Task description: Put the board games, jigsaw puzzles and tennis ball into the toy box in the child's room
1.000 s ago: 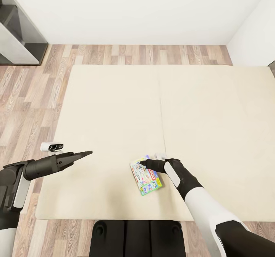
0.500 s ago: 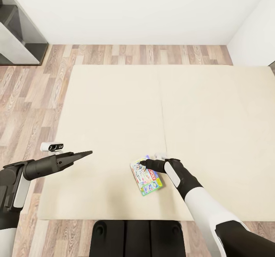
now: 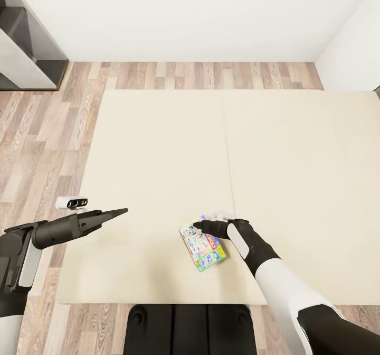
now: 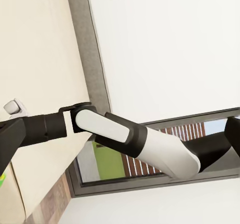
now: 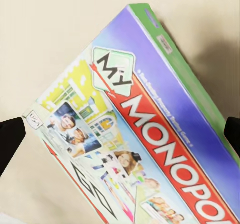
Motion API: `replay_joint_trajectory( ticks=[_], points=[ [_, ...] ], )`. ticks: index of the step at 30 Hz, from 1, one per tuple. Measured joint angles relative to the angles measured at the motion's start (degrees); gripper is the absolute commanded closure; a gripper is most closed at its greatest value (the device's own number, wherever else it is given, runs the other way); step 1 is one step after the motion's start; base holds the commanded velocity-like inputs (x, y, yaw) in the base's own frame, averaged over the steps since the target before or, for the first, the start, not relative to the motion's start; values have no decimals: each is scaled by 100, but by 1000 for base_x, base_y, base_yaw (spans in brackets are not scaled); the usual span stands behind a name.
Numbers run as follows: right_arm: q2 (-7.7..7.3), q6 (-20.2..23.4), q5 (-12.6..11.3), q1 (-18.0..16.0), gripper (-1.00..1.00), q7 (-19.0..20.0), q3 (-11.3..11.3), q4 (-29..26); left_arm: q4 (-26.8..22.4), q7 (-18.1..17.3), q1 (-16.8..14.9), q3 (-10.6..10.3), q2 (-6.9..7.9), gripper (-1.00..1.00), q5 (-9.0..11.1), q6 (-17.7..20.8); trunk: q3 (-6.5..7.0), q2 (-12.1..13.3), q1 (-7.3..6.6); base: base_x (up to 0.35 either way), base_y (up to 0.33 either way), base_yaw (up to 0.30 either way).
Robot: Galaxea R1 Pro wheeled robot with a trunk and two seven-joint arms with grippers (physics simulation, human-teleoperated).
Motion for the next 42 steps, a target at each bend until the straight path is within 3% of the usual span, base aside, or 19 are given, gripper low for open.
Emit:
replay_joint_trajectory(
  ticks=[42],
  points=[
    [-44,-17,38,3,-100,4,-17,0,2,0,0,14,2,-100,1,0,0,0,0,0,21,0]
  ],
)
